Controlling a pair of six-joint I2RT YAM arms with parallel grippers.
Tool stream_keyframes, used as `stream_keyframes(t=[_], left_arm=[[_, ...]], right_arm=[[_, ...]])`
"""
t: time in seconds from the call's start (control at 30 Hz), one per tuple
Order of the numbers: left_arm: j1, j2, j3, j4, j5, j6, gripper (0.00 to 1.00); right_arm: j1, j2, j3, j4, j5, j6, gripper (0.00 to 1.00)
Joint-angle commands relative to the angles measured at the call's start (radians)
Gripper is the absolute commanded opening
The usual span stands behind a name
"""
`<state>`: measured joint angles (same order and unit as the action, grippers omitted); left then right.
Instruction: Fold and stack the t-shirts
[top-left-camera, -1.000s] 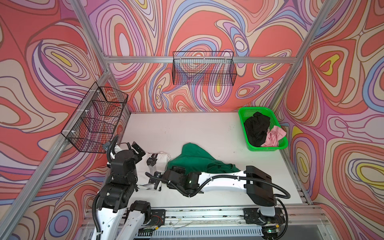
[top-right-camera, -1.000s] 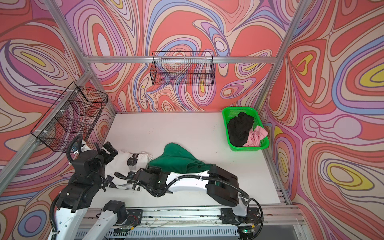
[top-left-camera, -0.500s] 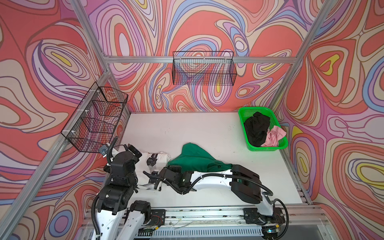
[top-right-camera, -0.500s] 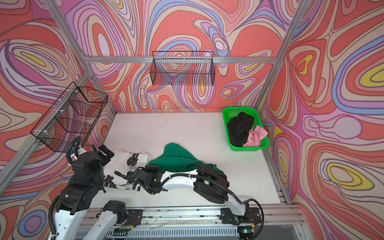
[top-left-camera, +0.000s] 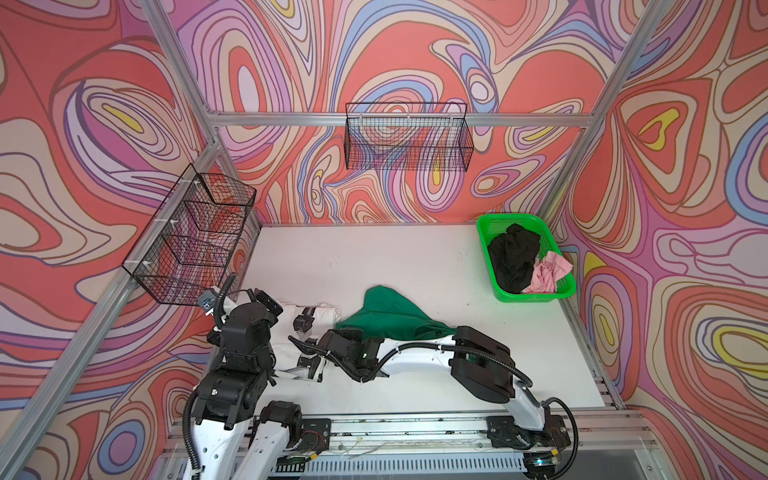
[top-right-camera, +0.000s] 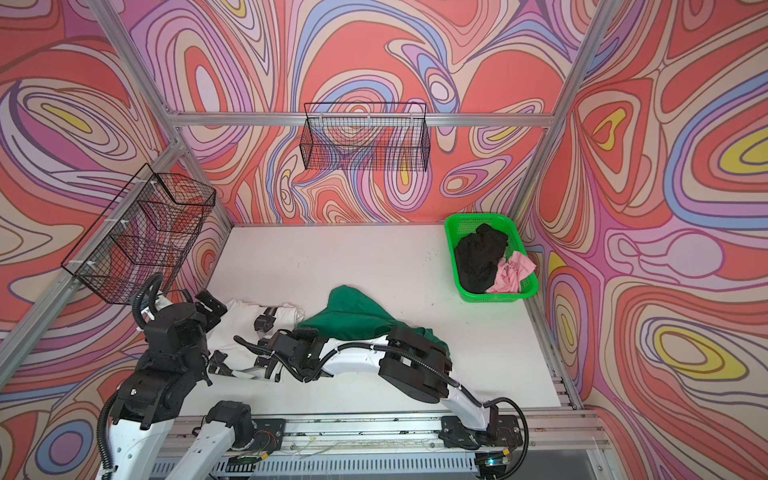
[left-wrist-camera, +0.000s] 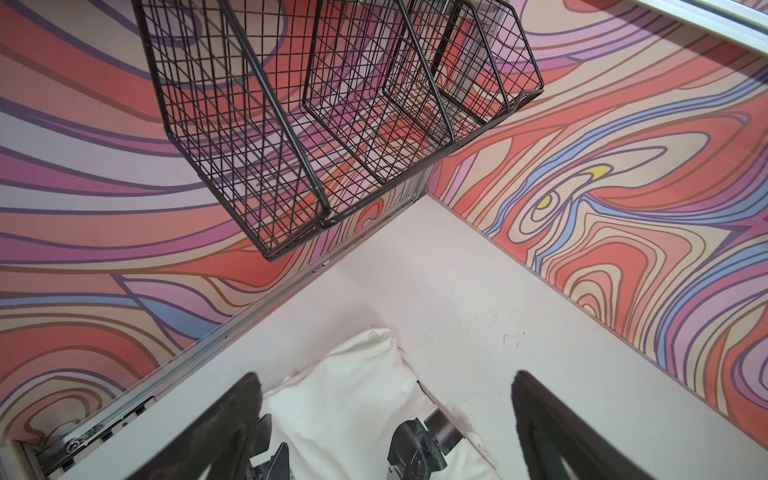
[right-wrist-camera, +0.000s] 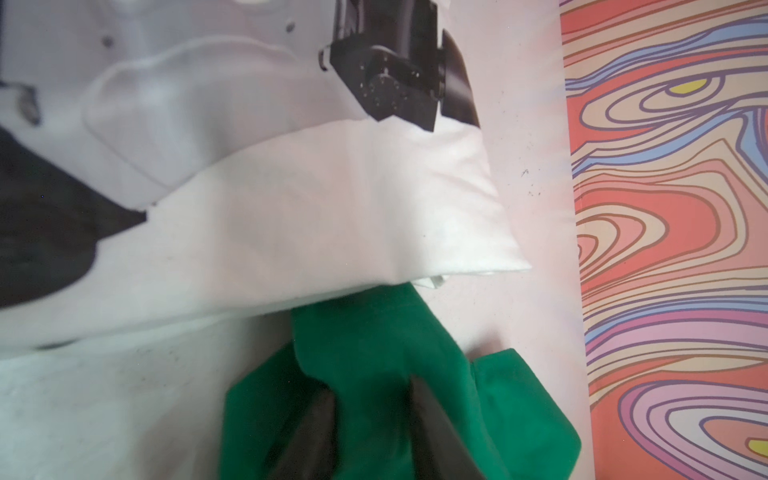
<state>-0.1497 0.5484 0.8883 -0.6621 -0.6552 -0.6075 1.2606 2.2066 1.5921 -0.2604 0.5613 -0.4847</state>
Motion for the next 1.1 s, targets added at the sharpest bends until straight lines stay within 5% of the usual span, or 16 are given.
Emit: stream_keyframes(t=[0.0, 0.1, 0.43, 0.73, 0.93, 1.07], left_arm=[[-0.004, 0.000, -0.003, -0.027, -0.013, -0.014, 0.95], [-0.004, 0.002, -0.005, -0.026, -0.014, -0.013, 0.95], [-0.004, 0.021, -0.021, 0.032, 0.085, 0.048, 0.97], [-0.024, 0.085, -0.078, 0.243, 0.547, 0.199, 0.98], [-0.141, 0.180, -0.088, 0.329, 0.825, 0.288, 0.98], [-0.276, 0.256, -0.083, 0.334, 0.884, 0.365, 0.98]], right_arm=[[-0.012, 0.024, 0.033, 0.012, 0.006, -0.019, 0.16], [-0.026, -0.028, 0.025, 0.018, -0.021, 0.003, 0.01], [-0.121, -0.413, -0.016, -0.004, -0.116, 0.092, 0.00], [-0.258, -0.729, -0.040, -0.066, -0.157, 0.186, 0.00], [-0.303, -0.845, -0.037, -0.097, -0.155, 0.219, 0.00], [-0.305, -0.876, 0.010, -0.132, -0.099, 0.231, 0.00]])
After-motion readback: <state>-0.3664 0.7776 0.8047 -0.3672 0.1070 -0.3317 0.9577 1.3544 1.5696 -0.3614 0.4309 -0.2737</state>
